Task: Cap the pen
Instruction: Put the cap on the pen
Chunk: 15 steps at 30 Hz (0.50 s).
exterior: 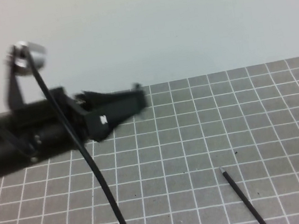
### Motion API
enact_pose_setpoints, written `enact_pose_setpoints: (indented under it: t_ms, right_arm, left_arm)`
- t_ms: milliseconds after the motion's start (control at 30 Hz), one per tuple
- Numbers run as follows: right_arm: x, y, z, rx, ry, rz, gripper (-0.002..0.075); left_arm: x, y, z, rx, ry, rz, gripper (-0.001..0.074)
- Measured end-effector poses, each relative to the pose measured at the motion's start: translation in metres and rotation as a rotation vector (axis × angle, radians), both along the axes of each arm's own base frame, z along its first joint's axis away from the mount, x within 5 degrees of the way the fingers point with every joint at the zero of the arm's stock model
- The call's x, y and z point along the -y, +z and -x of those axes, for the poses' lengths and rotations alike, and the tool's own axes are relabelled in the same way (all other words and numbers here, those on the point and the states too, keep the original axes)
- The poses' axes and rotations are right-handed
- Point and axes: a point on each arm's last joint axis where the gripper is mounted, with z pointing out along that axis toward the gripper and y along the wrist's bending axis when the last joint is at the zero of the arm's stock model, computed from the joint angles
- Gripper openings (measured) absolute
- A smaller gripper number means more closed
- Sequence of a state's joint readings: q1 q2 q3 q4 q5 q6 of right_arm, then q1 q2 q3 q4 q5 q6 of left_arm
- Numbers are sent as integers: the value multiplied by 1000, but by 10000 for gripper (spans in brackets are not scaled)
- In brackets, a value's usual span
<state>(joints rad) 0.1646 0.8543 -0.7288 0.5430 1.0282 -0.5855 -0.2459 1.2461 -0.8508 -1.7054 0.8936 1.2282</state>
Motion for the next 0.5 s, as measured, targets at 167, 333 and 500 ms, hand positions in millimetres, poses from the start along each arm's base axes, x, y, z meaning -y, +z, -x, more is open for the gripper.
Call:
enact_pose_setpoints:
  t_ms: [167,333,500]
  right_arm:
    - [-13,-2,-22,-17,91,-86,-3]
    - [-19,-17,-46,-58,72,-108,-3]
    - [-22,-21,-53,-19,89,-85,-3]
  left_arm:
    - [-20,22,8,110,250,-69,76]
    - [-31,36,15,130,376,-23,76]
    - [-32,27,17,57,382,5,76]
